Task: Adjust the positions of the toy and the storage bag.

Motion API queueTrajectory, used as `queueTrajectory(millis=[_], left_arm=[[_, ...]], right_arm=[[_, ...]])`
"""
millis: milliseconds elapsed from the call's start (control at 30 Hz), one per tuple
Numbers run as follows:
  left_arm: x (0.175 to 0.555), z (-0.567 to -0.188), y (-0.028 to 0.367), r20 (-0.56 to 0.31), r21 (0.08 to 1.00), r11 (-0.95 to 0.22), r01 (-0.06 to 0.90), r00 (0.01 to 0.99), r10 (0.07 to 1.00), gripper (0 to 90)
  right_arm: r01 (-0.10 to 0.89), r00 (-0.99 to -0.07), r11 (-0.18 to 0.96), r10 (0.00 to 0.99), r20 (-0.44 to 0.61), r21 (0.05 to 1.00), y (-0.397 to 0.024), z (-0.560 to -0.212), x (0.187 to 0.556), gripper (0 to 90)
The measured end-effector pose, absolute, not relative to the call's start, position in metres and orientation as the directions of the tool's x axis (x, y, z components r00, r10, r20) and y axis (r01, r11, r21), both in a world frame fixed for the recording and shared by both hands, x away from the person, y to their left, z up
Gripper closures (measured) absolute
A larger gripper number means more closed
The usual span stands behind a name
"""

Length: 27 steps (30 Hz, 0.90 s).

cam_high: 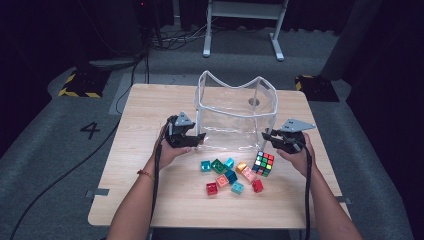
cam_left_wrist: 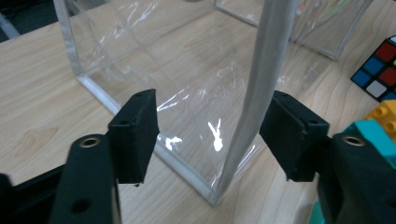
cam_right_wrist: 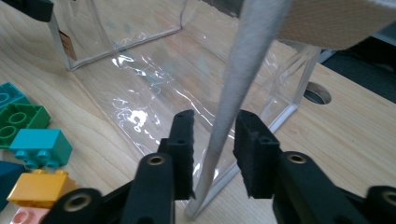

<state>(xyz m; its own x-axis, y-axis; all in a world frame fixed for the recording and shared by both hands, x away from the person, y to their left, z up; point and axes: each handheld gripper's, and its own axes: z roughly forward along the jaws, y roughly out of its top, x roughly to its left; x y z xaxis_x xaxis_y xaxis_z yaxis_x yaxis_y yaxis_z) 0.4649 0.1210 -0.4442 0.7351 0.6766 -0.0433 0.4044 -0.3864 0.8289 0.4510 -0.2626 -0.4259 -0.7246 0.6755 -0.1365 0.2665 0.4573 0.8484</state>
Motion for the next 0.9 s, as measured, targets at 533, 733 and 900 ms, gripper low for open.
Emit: queueTrajectory(millis=[533,733,900], left_arm=[[0.463,-0.441,0.116,-0.034,0.817,-0.436,0.377,0.787,0.616,84.4],[0.453,-0.439,0.117,-0.058,0.804,-0.454,0.384,0.81,0.583,84.8],[0.443,-0.438,0.116,-0.058,0.8,-0.467,0.376,0.824,0.563,85.5]], right_arm=[[0.248,-0.742,0.494,0.65,-0.165,0.833,-0.264,-0.429,0.434,86.9],[0.253,-0.751,0.493,0.642,-0.152,0.832,-0.266,-0.428,0.423,86.9],[0.262,-0.756,0.477,0.641,-0.129,0.839,-0.272,-0.428,0.411,87.0]])
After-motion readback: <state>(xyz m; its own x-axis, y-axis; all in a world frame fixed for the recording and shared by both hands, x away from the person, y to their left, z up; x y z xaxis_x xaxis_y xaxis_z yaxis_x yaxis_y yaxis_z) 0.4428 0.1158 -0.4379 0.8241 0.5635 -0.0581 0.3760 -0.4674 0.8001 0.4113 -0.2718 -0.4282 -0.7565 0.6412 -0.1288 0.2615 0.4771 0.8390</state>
